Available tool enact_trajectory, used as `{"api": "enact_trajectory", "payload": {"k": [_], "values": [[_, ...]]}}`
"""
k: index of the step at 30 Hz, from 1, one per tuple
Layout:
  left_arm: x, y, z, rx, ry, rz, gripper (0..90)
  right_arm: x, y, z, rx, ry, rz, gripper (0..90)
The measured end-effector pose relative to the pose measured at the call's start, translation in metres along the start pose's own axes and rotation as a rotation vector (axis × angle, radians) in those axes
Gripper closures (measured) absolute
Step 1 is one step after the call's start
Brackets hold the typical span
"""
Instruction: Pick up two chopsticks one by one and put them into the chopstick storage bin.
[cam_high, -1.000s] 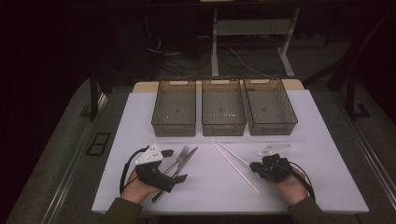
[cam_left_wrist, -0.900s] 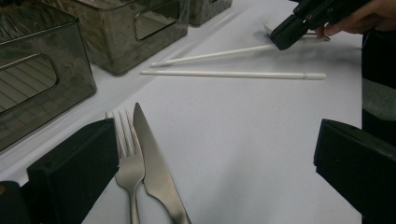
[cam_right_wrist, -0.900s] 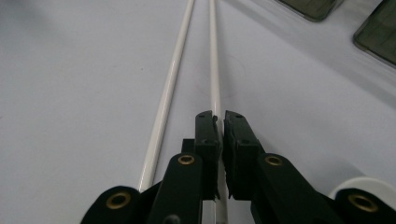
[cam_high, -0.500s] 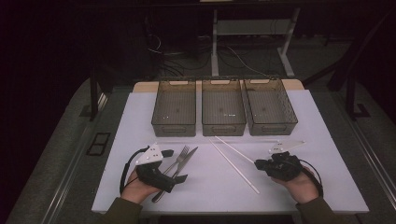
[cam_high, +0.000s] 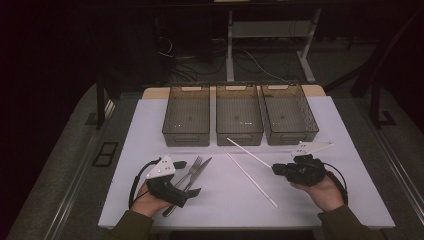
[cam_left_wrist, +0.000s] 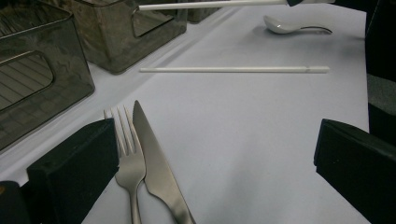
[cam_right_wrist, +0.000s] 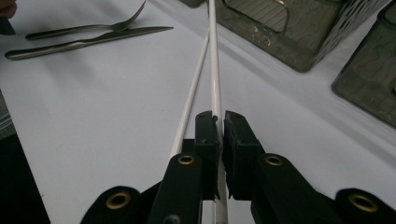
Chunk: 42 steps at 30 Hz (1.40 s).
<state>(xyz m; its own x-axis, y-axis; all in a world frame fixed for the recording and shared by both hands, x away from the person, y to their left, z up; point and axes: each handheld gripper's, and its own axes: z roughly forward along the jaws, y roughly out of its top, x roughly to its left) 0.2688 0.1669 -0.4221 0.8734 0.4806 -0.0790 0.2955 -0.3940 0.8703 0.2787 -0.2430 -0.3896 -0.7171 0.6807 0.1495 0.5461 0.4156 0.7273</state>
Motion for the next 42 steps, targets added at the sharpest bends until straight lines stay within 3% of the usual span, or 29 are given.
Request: {"api": "enact_trajectory", "payload": {"k": [19,36,42], "values": [[0.0,0.0,0.005,0.008,-0.007,0.001,0.0,-0.008,0.036,0.0,-0.068,-0.011,0.017,84.5],[-0.002,0.001,0.004,-0.005,-0.007,-0.003,0.0,-0.008,0.086,0.024,-0.071,-0.031,0.027,84.5],[-0.002,0.001,0.003,-0.009,-0.009,-0.007,0.0,-0.005,0.11,0.042,-0.051,-0.037,0.021,84.5]]}}
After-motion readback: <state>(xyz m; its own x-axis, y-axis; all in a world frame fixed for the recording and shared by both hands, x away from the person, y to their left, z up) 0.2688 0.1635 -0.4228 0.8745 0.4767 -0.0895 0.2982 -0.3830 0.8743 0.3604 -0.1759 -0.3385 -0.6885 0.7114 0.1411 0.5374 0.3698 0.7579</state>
